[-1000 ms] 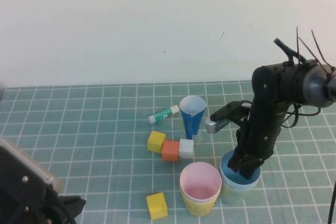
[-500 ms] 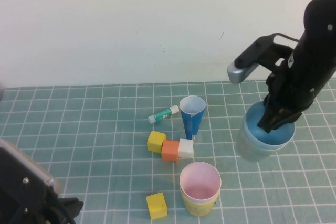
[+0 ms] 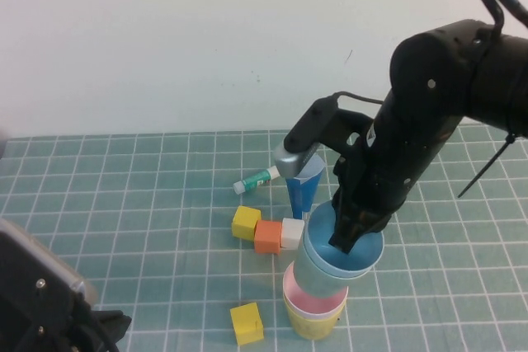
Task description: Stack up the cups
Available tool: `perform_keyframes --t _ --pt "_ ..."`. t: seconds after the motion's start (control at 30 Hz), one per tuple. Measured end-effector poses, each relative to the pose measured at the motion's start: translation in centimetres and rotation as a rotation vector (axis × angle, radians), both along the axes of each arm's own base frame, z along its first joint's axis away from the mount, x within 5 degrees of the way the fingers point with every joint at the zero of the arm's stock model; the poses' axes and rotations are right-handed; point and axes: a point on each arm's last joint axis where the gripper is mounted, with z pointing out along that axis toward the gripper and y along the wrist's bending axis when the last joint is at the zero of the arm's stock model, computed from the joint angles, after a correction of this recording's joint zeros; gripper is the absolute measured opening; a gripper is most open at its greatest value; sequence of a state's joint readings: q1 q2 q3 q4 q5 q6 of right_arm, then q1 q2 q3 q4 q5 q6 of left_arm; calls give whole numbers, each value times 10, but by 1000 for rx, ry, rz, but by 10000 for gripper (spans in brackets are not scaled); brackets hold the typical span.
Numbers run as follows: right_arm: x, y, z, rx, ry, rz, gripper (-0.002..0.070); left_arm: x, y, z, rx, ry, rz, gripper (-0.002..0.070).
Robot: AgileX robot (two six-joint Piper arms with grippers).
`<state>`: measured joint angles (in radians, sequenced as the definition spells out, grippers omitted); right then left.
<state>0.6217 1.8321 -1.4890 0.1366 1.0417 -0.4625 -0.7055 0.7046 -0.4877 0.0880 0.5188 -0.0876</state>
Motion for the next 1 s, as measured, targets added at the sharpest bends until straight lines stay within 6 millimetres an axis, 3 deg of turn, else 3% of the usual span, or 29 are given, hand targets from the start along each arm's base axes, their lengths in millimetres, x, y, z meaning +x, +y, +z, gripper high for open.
perform_keyframes --t 0.2,0.4,0.53,0.63,0.73,0.87,1.0 --pt "8 7 -15 11 -5 2 63 0 0 0 -1 1 1 -2" --pt "11 9 -25 -2 15 7 203 0 0 0 -1 1 1 -2" --pt "9 8 -25 -12 35 0 229 0 0 0 6 -3 0 -2" --pt "4 4 -7 11 5 0 217 0 1 0 5 3 5 -2" --pt "-11 -6 23 84 -74 -9 151 -2 2 1 -18 6 21 -2" --pt "-45 -28 61 240 -234 -25 39 -9 9 9 -76 -32 35 -2" --pt "-87 -59 81 368 -408 -41 6 -21 19 20 -150 -96 43 -2"
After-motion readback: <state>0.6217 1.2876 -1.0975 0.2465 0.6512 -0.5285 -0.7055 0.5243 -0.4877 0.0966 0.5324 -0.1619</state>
